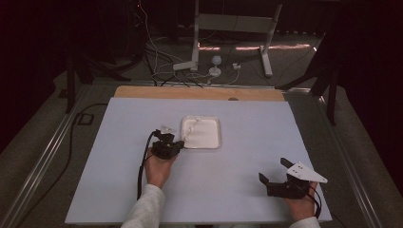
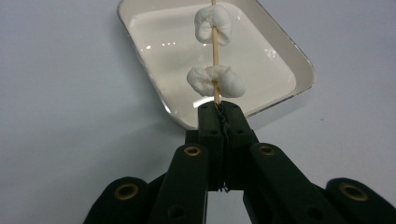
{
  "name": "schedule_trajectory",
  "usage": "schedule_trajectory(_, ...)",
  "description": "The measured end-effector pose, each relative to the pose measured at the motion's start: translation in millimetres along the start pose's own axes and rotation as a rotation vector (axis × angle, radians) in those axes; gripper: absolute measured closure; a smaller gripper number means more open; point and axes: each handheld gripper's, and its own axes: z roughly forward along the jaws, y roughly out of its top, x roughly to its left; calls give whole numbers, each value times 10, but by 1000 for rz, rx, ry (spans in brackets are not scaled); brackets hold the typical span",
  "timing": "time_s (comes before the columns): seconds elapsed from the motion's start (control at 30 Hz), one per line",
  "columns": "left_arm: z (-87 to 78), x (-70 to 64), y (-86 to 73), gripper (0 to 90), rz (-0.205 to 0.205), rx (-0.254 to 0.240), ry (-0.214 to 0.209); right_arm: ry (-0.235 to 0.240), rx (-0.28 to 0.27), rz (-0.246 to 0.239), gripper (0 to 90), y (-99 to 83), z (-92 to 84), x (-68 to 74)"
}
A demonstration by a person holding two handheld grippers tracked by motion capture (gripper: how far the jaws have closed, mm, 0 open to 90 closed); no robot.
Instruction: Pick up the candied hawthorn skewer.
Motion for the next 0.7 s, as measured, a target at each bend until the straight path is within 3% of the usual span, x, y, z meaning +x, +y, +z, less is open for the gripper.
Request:
schedule_trajectory(0.2, -117, 38, -51, 898, 2, -27, -5, 23, -37, 34, 1, 22, 24, 6)
schedule_trajectory(0.47, -284, 50, -142, 898, 39, -54, -14, 53, -56, 15, 1, 104, 109, 50)
schedule_trajectory(0.7, -397, 61, -213, 898, 40, -85, -21, 88, -80, -4, 7, 328, 252, 113)
